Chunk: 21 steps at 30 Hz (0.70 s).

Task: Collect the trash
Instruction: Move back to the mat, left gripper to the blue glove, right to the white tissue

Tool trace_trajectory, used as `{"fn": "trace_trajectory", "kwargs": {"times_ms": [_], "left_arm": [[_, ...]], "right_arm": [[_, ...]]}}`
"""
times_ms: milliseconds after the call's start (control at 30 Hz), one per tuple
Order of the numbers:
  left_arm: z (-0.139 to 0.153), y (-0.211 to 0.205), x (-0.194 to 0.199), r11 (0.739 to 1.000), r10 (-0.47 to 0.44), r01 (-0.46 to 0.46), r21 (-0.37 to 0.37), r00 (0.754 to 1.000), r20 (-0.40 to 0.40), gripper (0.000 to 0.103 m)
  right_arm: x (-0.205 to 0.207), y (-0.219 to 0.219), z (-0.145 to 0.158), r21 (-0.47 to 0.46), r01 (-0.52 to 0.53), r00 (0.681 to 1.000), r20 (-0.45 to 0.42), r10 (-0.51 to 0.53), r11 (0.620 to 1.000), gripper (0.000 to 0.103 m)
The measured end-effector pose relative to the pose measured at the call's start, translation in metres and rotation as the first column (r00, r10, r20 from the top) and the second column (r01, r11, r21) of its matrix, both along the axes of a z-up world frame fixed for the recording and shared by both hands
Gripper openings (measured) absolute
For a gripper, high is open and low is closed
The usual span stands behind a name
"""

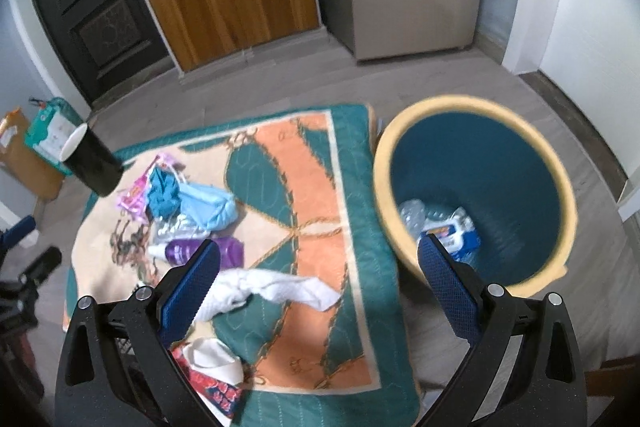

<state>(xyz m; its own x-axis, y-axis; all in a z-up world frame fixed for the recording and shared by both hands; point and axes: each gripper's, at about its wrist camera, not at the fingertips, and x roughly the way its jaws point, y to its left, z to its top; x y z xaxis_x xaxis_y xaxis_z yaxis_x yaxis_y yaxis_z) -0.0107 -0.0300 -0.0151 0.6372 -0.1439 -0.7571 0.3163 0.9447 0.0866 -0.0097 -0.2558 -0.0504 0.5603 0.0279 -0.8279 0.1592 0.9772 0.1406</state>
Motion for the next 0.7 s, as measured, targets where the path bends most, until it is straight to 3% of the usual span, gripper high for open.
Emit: {"fn": "trace_trajectory", "kwargs": {"times_ms": [200, 367, 600, 700], "left_arm": [[-0.008, -0.003, 0.017, 1.000, -0.005, 0.005, -0.005, 1.000, 0.002, 0.097], [-0.021, -0.005, 0.034, 1.000, 0.009, -0.009, 0.003, 1.000, -0.017, 0.097], [-0.039, -0.013, 0.060, 1.000, 0.017, -0.017, -0.005, 0.998, -0.054, 0.097], [-0.046, -0.027, 0.066, 1.000, -0.018, 0.018, 0.017, 0.999, -0.046, 0.097]], "right_arm": [[0.005, 0.000, -0.035, 0.020, 0.006, 0.997, -0.079, -0.004, 1.000, 0.097], [0.008, 0.009, -0.060, 0.020, -0.056, 0.990, -0.127, 0.058, 0.998, 0.095], [0.013, 0.010, -0.080, 0.069, -0.098, 0.981, -0.159, 0.108, 0.993, 0.075], [0.015, 0.011, -0.083, 0.060, -0.115, 0.980, -0.159, 0.123, 0.992, 0.071]]}}
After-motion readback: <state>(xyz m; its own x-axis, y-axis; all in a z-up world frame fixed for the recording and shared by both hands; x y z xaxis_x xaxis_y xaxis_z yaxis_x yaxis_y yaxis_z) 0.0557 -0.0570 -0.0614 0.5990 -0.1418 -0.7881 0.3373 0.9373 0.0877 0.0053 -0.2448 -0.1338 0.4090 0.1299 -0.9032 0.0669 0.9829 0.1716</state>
